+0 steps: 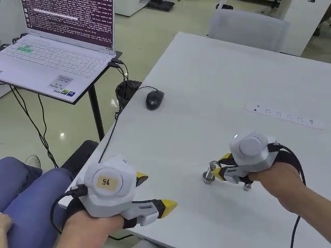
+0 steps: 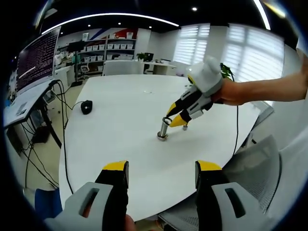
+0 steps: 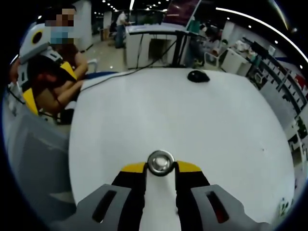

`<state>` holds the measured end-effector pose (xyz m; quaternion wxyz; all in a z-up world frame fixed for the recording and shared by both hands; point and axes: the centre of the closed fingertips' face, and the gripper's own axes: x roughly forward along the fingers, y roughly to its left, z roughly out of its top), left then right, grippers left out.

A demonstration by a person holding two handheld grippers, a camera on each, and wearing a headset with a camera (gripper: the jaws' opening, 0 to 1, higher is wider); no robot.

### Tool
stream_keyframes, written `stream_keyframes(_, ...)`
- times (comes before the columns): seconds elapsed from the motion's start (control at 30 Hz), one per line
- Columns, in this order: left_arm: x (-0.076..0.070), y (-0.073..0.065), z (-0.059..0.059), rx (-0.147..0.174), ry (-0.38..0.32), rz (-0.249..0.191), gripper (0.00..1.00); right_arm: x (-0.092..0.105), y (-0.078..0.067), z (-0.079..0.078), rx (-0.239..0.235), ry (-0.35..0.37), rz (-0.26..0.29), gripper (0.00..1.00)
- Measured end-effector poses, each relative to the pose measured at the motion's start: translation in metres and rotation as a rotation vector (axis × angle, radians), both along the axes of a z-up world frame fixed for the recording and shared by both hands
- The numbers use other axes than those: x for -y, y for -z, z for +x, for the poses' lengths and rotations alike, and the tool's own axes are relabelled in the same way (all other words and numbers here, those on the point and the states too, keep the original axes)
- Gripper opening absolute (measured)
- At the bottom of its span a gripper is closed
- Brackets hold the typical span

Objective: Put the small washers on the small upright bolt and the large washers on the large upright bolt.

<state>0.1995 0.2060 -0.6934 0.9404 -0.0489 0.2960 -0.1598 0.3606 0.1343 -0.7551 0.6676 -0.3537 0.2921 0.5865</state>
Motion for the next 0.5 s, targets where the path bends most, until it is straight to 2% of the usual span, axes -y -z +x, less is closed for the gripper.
stream_keyframes(0.13, -0.0030, 0.0013, -0.0015, -0.003, -0.008, -0.002, 0.55, -0.0004, 0.0024, 0.0000, -0.010, 0.004, -0.008, 0.23)
stream_keyframes(0.5, 0.0004, 0.0019, 0.0005, -0.006, 0.000, -0.003, 0.55, -0.0058, 0.0110, 0.0012, -0.015, -0.004, -0.030, 0.24)
